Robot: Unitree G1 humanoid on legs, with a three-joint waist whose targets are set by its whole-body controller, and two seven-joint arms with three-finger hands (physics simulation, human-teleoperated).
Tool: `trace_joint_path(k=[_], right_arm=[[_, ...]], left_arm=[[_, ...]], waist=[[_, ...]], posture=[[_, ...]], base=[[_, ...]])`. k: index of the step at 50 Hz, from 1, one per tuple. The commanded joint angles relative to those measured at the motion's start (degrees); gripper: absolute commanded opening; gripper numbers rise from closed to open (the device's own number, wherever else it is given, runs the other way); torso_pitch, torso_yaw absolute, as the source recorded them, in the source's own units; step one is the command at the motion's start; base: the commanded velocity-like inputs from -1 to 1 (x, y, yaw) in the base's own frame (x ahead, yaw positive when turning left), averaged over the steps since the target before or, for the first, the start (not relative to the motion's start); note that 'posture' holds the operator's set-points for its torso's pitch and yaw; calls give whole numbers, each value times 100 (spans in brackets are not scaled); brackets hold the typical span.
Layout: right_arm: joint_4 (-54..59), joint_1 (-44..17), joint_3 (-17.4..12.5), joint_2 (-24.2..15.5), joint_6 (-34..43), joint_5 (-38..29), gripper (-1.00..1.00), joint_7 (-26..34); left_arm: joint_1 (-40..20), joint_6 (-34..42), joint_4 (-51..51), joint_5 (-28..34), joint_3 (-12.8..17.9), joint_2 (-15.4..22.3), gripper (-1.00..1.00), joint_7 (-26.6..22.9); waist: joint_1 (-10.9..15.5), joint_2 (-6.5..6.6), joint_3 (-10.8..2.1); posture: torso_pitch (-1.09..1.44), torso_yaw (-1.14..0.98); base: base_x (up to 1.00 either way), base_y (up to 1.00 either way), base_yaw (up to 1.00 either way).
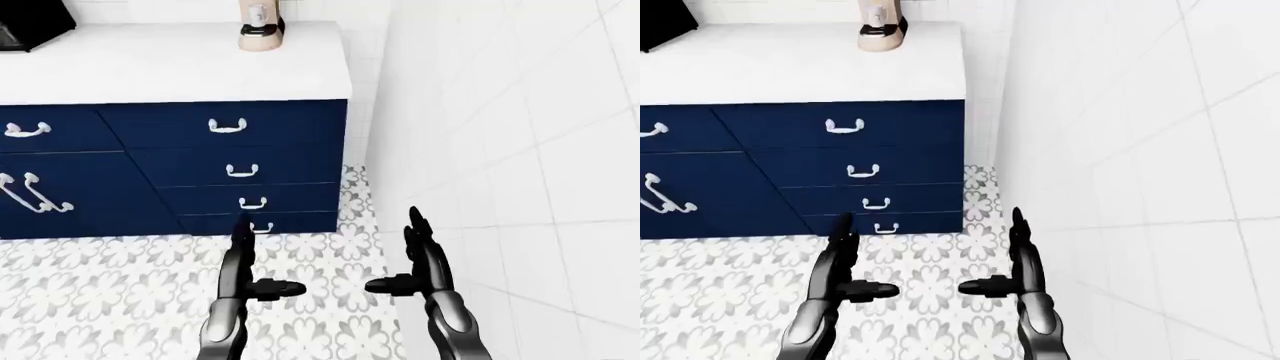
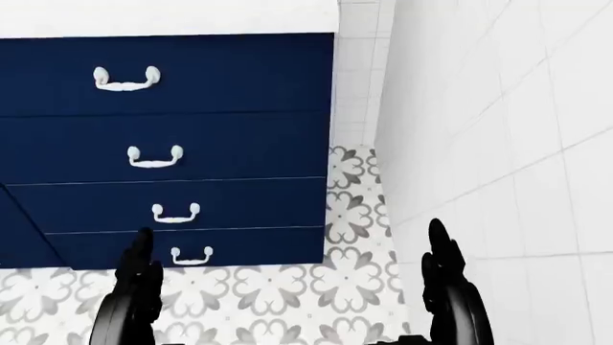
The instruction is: Press the button on the coffee machine to serve coffee.
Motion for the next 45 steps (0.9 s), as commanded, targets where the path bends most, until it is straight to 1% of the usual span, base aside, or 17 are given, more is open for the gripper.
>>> trace_joint_path(k=[1,2,3,4,5,6,7,8,15,18,20,27,28,33,36,41,45], right_arm=[[-488,-152,-25,-38,-334,-5,100,-13],[-511,-143,-18,-42,-328,-35,100,-18],[-540,-137,-20,-41,-307,-35,100,-16],[-555,-133,-20,-38,-297,-38,100,-19],[-554,-131,-25,-39,-301,-36,100,-14],[-538,-132,-26,-41,-317,-39,100,-6],[-555,-118,-25,-41,-312,-44,100,-4],[-580,-112,-20,-36,-292,-48,100,-8],[-558,-92,-28,-52,-344,-141,100,-10],[-637,-116,-57,-64,-255,-167,100,-30],[-971,-194,-56,-75,115,-195,100,-51],[-1523,-425,-31,-82,827,-297,100,-90],[-1730,-490,-15,-86,1060,-317,100,-88],[-2378,-1001,-73,-172,2085,-377,100,-76],[-2609,-1442,-131,-255,2673,-407,100,-51],[-2702,-2138,-233,-410,3355,-368,100,-5],[-2798,-2515,-228,-472,3722,-378,100,-15]], left_arm=[[-183,-405,-400,-39,27,25,100,-17],[-193,-415,-383,-31,28,26,100,-10],[-192,-415,-387,-32,28,24,100,-8],[-182,-375,-438,-31,20,21,100,-4],[-187,-423,-385,-30,27,25,100,-9],[-177,-432,-384,-30,25,25,100,-12],[-169,-362,-460,-27,16,21,100,-6],[-187,-405,-398,-28,25,25,100,-9],[-204,-387,-391,-20,52,29,100,40],[-379,-414,-220,1,120,56,100,156],[-490,-310,-282,20,131,87,100,197],[-669,382,-846,-214,276,159,100,207],[-739,636,-1051,-259,302,175,100,239],[-1286,1559,-1665,-519,541,390,100,319],[-1538,1767,-1709,-620,610,457,100,380],[-2235,2235,-1585,-756,723,715,100,488],[-2549,2661,-1655,-932,860,912,100,540]], waist=[[-12,-45,-5],[10,-43,-199],[40,-7,-352],[40,-10,-298],[37,-38,-98],[38,-46,-228],[39,-46,-394],[41,-45,-428],[47,-31,-458],[46,-28,-480],[49,-26,-503],[41,-20,-533],[41,-19,-536],[45,-3,-536],[44,-1,-513],[51,12,-511],[42,21,-497]], posture=[[0,0],[0,0],[0,0],[0,0],[0,0],[0,0],[0,0],[0,0],[0,0],[0,0],[0,0],[0,0],[0,0],[0,0],[0,0],[0,0],[0,0]], base=[[0,0,0],[0,0,0],[0,0,0],[0,0,0],[0,0,0],[0,0,0],[0,0,0],[0,0,0],[0,0,0],[0,0,0],[0,0,0],[0,0,0],[0,0,0],[0,0,0],[0,0,0],[0,0,0],[0,0,0]])
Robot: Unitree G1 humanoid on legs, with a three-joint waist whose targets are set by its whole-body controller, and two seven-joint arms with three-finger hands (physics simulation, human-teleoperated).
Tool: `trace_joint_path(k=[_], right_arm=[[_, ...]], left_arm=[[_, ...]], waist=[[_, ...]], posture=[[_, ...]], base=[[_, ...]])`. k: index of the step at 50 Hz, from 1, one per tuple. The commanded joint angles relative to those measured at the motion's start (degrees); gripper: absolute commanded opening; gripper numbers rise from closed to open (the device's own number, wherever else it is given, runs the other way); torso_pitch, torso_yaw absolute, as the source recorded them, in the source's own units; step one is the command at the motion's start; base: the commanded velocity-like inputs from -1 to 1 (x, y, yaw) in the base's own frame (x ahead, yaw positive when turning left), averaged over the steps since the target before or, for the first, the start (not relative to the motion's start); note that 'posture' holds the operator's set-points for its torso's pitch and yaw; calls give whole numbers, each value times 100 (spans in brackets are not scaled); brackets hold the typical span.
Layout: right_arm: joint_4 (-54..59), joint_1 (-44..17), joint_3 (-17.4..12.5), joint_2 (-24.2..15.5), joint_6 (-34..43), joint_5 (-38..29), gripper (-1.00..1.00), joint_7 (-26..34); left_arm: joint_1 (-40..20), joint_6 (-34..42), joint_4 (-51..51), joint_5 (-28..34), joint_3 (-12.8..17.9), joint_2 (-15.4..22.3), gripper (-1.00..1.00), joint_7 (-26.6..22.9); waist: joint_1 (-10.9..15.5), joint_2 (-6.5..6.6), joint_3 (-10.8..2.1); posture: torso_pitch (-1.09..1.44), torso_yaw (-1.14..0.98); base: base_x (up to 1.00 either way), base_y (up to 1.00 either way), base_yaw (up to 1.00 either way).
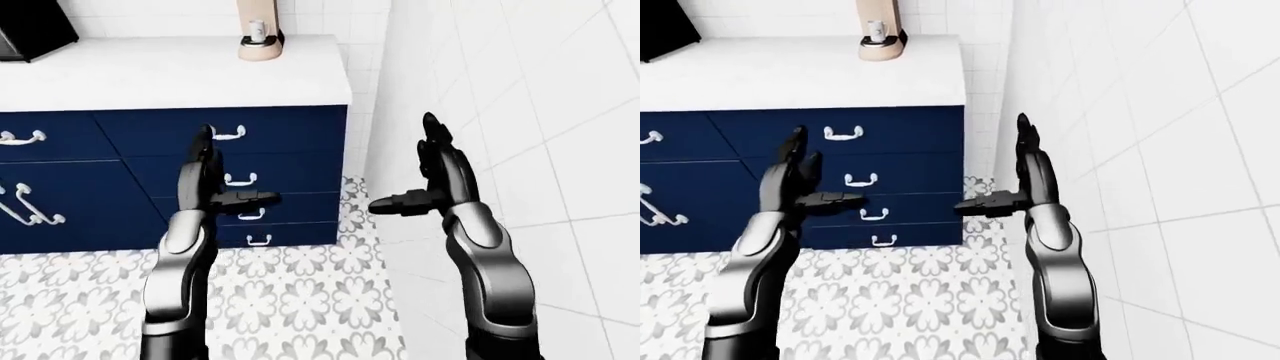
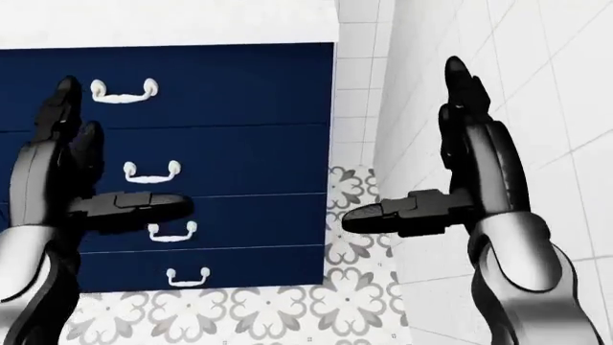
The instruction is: Press the button on the coffee machine to serve coffee.
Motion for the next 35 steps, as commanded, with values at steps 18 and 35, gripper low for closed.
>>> trace_joint_path(k=[18,35], right_arm=[[-876,-2198,-378,-610,1827,516,100,-268],[-1023,-2324,-436,-739,1972,958,100,-556]], left_arm=[[-1862,1508,-529,-809,296,841,100,362],[-1899,1637,-679,-953,273,895,100,495]], waist=[[16,49,-8],[-10,85,-56]], posture=[[0,0],[0,0]], base=[[0,0,0],[0,3,0]])
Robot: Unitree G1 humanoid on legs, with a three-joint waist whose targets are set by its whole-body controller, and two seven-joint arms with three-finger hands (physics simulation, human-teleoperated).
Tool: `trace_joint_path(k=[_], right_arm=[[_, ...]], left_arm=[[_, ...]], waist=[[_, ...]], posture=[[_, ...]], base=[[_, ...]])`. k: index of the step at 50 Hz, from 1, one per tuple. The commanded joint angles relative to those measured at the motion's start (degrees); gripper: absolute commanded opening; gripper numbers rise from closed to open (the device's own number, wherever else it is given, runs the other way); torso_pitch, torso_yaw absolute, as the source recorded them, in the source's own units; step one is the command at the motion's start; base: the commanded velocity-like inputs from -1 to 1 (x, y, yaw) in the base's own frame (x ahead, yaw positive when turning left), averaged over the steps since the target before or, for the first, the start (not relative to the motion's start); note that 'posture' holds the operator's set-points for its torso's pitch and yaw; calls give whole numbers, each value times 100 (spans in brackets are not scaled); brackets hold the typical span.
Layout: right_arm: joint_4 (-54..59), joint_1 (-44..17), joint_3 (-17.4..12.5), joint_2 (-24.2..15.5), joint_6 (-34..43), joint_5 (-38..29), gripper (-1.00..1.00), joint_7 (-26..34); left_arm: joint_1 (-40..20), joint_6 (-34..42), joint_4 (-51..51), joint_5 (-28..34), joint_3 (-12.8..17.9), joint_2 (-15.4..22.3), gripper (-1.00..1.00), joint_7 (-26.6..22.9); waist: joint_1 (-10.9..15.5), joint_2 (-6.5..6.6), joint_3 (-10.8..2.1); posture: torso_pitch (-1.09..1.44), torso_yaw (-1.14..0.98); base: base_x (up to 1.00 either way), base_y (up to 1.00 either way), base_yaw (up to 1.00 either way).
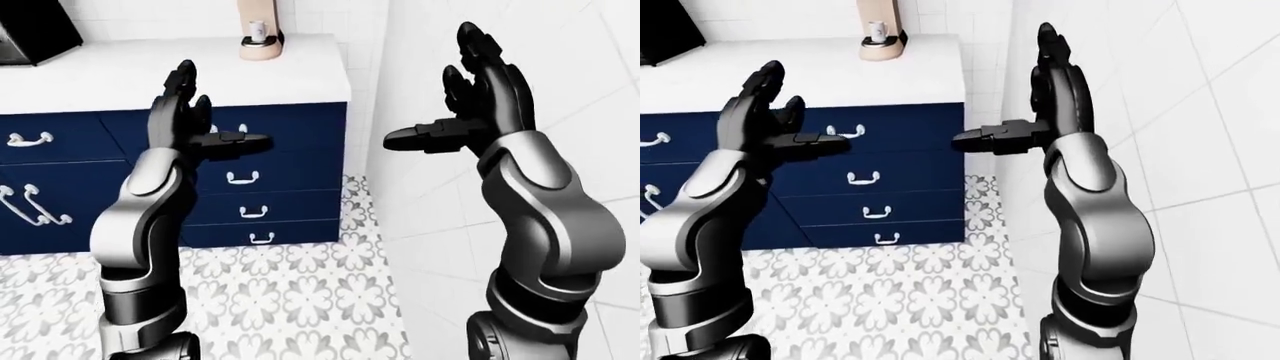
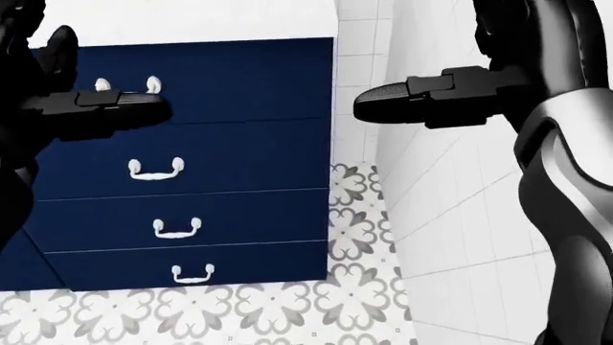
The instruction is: Press the button on the coffee machine to serve coffee.
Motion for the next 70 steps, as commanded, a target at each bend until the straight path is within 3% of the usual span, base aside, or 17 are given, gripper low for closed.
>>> trace_joint_path(k=[1,8,13,14,17,22,26,27,34,37,38,40,45,50,64,65,70], right_arm=[[-153,-168,24,-48,-201,27,100,-22],[-96,-129,71,-63,-275,44,100,-47],[-157,-186,15,-97,-182,72,100,-45],[-153,-183,20,-98,-189,73,100,-46],[-161,-180,21,-105,-184,75,100,-45],[-138,-170,43,-98,-212,67,100,-44],[-153,-186,31,-101,-179,69,100,-40],[-145,-176,32,-101,-194,67,100,-38],[-121,-163,69,-75,-228,57,100,-39],[-138,-167,46,-80,-209,60,100,-32],[-164,-169,49,-79,-183,59,100,-38],[-141,-162,52,-75,-214,57,100,-31],[-176,-183,32,-77,-169,73,100,-38],[-156,-176,29,-90,-196,79,100,-33],[-203,-194,6,-97,-165,107,100,-39],[-198,-191,-1,-100,-178,115,100,-37],[-187,-195,-8,-109,-195,140,100,-50]], left_arm=[[-181,-233,-192,8,61,81,100,-8],[-230,-136,-290,-8,78,104,100,32],[-220,-115,-327,-5,54,84,100,33],[-218,-133,-311,3,49,83,100,26],[-212,-164,-285,16,40,74,100,14],[-221,-166,-269,27,40,64,100,8],[-229,-154,-274,30,34,57,100,8],[-228,-143,-285,29,34,56,100,10],[-221,-131,-313,33,29,42,100,20],[-217,-132,-324,41,30,35,100,33],[-216,-148,-318,54,22,31,100,40],[-213,-178,-291,63,21,27,100,33],[-229,-139,-311,58,19,26,100,38],[-217,-188,-271,71,18,24,100,24],[-216,-145,-294,66,32,35,100,42],[-210,-140,-306,67,27,32,100,45],[-230,-146,-284,66,32,37,100,37]], waist=[[18,-30,-118],[-14,35,-85],[19,-457,-108],[0,-262,-65],[16,-353,-108],[29,-134,-23],[-21,461,-133],[12,223,-92],[-6,-120,-32],[3,-532,-103],[-42,-306,-62],[-5,-414,-98],[4,-200,-57],[-91,422,-162],[20,-544,-63],[-24,-337,-56],[16,-280,-46]], posture=[[0,0],[0,0],[0,0],[0,0],[0,0],[0,0],[0,0],[0,0],[0,0],[0,0],[0,0],[0,0],[0,0],[0,0],[0,0],[0,0],[0,0]], base=[[2,10,0],[2,10,0],[3,10,0],[2,10,0],[2,10,0],[3,10,0],[2,10,0],[3,17,0],[3,21,0],[3,21,0],[2,22,0],[3,21,0],[3,21,0],[3,20,0],[5,19,0],[12,16,0],[17,14,0]])
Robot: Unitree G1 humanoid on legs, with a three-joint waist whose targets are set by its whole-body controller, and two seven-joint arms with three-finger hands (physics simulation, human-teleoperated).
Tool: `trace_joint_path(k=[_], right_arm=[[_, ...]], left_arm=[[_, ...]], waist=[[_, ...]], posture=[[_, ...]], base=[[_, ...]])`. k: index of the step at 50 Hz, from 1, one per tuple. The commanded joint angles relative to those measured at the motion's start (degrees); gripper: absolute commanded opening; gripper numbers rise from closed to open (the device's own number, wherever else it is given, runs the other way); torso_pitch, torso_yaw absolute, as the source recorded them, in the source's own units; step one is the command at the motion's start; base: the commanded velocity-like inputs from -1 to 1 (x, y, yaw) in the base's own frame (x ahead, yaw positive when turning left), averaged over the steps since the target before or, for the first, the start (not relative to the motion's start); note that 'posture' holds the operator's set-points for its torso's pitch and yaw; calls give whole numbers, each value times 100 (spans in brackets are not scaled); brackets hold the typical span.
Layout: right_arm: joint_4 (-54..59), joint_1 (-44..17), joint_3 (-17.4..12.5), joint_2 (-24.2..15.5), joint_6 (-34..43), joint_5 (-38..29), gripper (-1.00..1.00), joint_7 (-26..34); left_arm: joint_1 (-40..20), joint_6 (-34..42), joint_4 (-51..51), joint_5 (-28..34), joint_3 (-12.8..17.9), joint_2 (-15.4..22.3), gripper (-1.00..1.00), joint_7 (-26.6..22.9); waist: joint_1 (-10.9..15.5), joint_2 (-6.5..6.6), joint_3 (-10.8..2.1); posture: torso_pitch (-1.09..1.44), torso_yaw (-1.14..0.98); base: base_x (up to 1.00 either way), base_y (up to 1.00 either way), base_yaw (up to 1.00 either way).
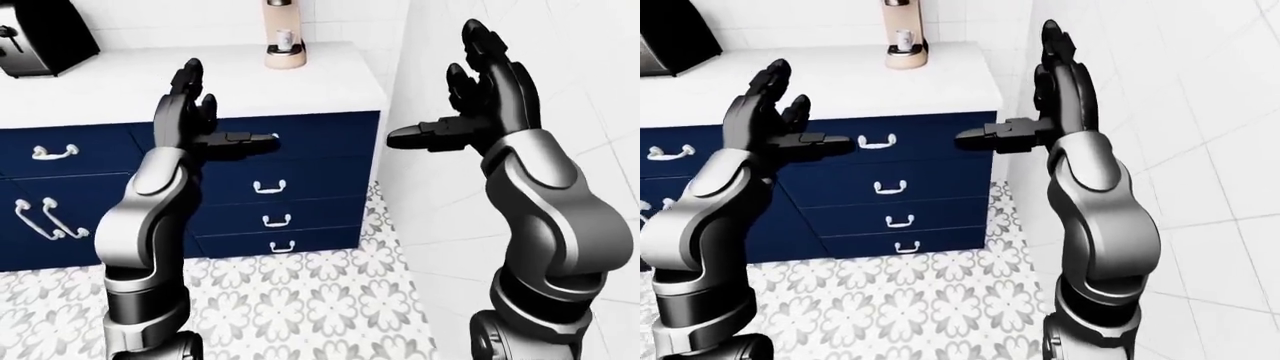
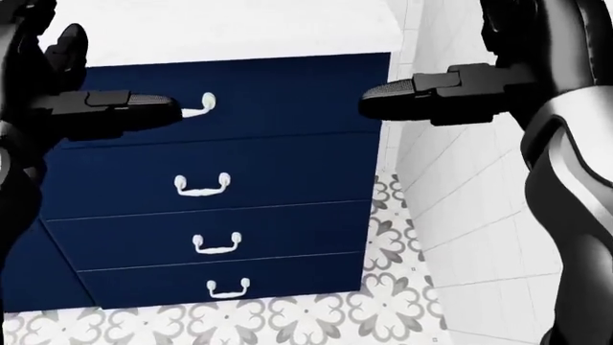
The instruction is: Press the button on the coffee machine to serve coffee.
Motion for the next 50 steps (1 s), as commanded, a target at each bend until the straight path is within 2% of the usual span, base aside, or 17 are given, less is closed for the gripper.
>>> trace_joint_path(k=[1,4,6,7,8,15,19,20,22,28,32,33,34,37,42,45,50], right_arm=[[-159,-190,31,-22,-208,41,100,18],[-163,-193,26,-34,-203,54,100,14],[-158,-202,24,-38,-199,63,100,10],[-157,-195,21,-39,-208,68,100,11],[-174,-194,21,-40,-194,73,100,7],[-184,-187,39,-44,-200,77,100,4],[-179,-200,31,-44,-197,79,100,-2],[-185,-198,30,-44,-194,81,100,-3],[-176,-204,28,-47,-197,84,100,-3],[-173,-215,29,-58,-191,92,100,-4],[-155,-193,43,-55,-226,84,100,1],[-168,-187,41,-49,-219,86,100,1],[-170,-188,37,-49,-216,86,100,-1],[-172,-196,41,-45,-210,87,100,-3],[-142,-189,36,-49,-245,81,100,4],[-132,-182,41,-49,-262,78,100,8],[-159,-194,35,-54,-224,81,100,4]], left_arm=[[-200,-240,-177,49,132,99,100,26],[-191,-253,-172,49,132,100,100,28],[-186,-277,-152,56,120,92,100,25],[-185,-242,-190,48,125,91,100,36],[-183,-252,-185,50,125,90,100,35],[-171,-249,-202,49,124,88,100,31],[-184,-206,-235,44,124,91,100,41],[-178,-216,-230,45,125,90,100,36],[-180,-234,-208,52,120,89,100,31],[-209,-167,-251,48,122,91,100,46],[-196,-220,-211,66,112,86,100,31],[-194,-217,-215,65,117,85,100,31],[-189,-222,-214,68,116,85,100,30],[-196,-251,-180,71,118,83,100,22],[-184,-251,-191,79,109,80,100,21],[-187,-242,-201,78,113,78,100,23],[-181,-275,-174,86,111,77,100,11]], waist=[[28,17,-89],[-26,319,-66],[-37,778,-191],[1,476,-97],[-30,577,-91],[56,168,-55],[107,-354,-154],[46,-112,-111],[62,-211,-105],[7,94,-46],[-45,746,-200],[-3,460,-121],[-34,580,-99],[27,443,-140],[82,127,-72],[125,-238,-138],[55,-166,-150]], posture=[[0,0],[0,0],[0,0],[0,0],[0,0],[0,0],[0,0],[0,0],[0,0],[0,0],[0,0],[0,0],[0,0],[0,0],[0,0],[0,0],[0,0]], base=[[19,12,0],[18,13,0],[19,13,0],[19,14,0],[20,14,0],[22,13,0],[22,13,0],[23,12,0],[23,12,0],[22,12,0],[22,13,0],[23,12,0],[22,13,0],[22,12,0],[22,12,0],[22,12,0],[22,13,0]])
